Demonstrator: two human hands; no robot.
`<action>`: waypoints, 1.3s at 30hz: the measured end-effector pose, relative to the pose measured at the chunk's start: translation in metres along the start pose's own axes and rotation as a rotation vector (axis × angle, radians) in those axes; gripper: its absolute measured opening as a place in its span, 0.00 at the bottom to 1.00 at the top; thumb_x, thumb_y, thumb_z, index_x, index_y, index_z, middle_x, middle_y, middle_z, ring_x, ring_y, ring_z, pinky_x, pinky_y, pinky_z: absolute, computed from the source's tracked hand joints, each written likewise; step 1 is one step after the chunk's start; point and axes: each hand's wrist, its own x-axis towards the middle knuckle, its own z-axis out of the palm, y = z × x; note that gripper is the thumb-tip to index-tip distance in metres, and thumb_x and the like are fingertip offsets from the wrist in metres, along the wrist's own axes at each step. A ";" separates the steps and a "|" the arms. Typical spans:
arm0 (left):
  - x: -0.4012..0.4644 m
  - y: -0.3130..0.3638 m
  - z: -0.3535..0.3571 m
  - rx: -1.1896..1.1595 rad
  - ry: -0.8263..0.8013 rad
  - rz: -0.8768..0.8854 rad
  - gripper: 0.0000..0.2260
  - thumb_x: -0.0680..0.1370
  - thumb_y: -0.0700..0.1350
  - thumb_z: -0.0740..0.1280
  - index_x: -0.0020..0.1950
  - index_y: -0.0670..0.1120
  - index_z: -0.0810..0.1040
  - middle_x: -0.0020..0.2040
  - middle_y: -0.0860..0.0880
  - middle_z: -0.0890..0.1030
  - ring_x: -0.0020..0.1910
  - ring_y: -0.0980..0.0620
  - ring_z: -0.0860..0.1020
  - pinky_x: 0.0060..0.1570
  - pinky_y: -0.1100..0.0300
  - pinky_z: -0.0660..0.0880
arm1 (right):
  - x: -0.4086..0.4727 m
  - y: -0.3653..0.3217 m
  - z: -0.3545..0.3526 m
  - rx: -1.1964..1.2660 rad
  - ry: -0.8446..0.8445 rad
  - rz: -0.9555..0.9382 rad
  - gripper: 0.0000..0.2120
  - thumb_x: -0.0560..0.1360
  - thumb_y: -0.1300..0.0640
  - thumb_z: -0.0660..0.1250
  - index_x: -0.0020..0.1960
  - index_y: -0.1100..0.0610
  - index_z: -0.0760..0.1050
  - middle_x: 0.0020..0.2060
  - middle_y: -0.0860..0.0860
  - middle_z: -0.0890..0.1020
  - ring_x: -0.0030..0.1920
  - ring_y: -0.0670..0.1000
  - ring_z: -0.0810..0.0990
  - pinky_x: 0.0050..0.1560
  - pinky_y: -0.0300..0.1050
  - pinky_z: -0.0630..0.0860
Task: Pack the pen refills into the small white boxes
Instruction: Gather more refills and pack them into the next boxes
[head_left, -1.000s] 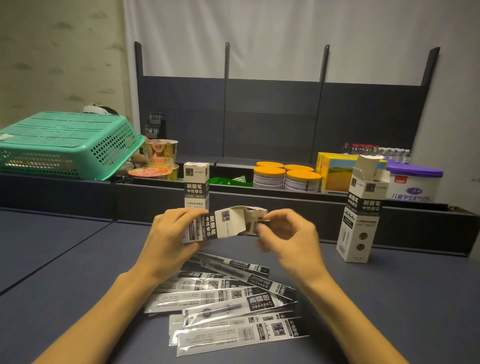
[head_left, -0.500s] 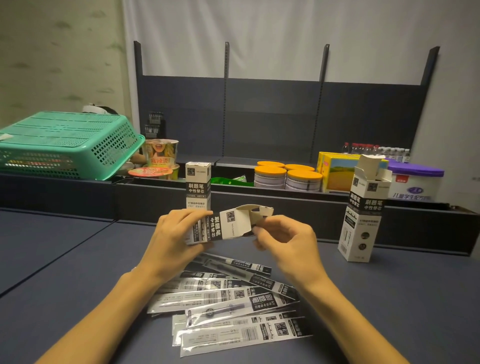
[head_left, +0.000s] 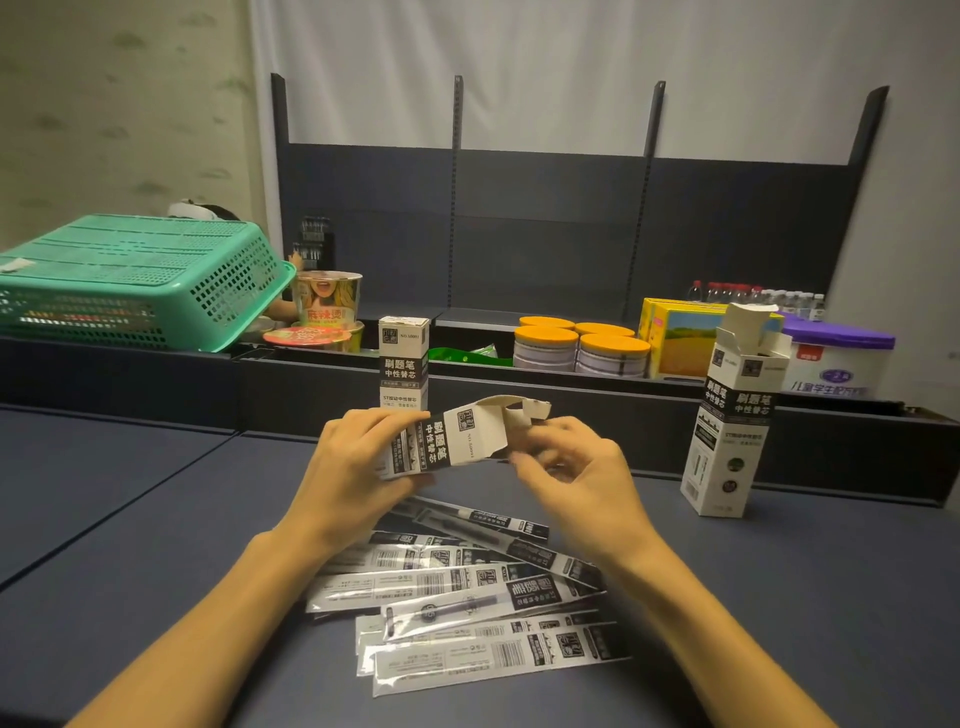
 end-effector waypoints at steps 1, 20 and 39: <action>0.000 -0.001 -0.001 0.003 0.010 -0.008 0.30 0.65 0.47 0.80 0.64 0.49 0.74 0.57 0.50 0.79 0.56 0.53 0.72 0.52 0.59 0.62 | 0.002 -0.001 -0.005 0.016 0.002 0.025 0.09 0.74 0.64 0.70 0.49 0.51 0.82 0.42 0.48 0.82 0.35 0.46 0.78 0.37 0.38 0.76; -0.001 -0.003 -0.005 -0.037 0.041 -0.077 0.28 0.67 0.58 0.71 0.64 0.50 0.73 0.56 0.51 0.79 0.53 0.54 0.73 0.48 0.54 0.67 | -0.001 -0.004 -0.044 -0.488 -0.679 0.461 0.05 0.71 0.56 0.74 0.38 0.55 0.79 0.31 0.46 0.80 0.33 0.41 0.76 0.36 0.35 0.73; 0.001 -0.001 -0.007 -0.006 0.057 -0.099 0.30 0.67 0.59 0.74 0.63 0.46 0.75 0.55 0.48 0.81 0.52 0.53 0.74 0.49 0.61 0.65 | 0.010 -0.031 -0.061 0.562 0.323 0.140 0.03 0.78 0.63 0.64 0.45 0.59 0.73 0.31 0.51 0.82 0.34 0.55 0.85 0.33 0.44 0.82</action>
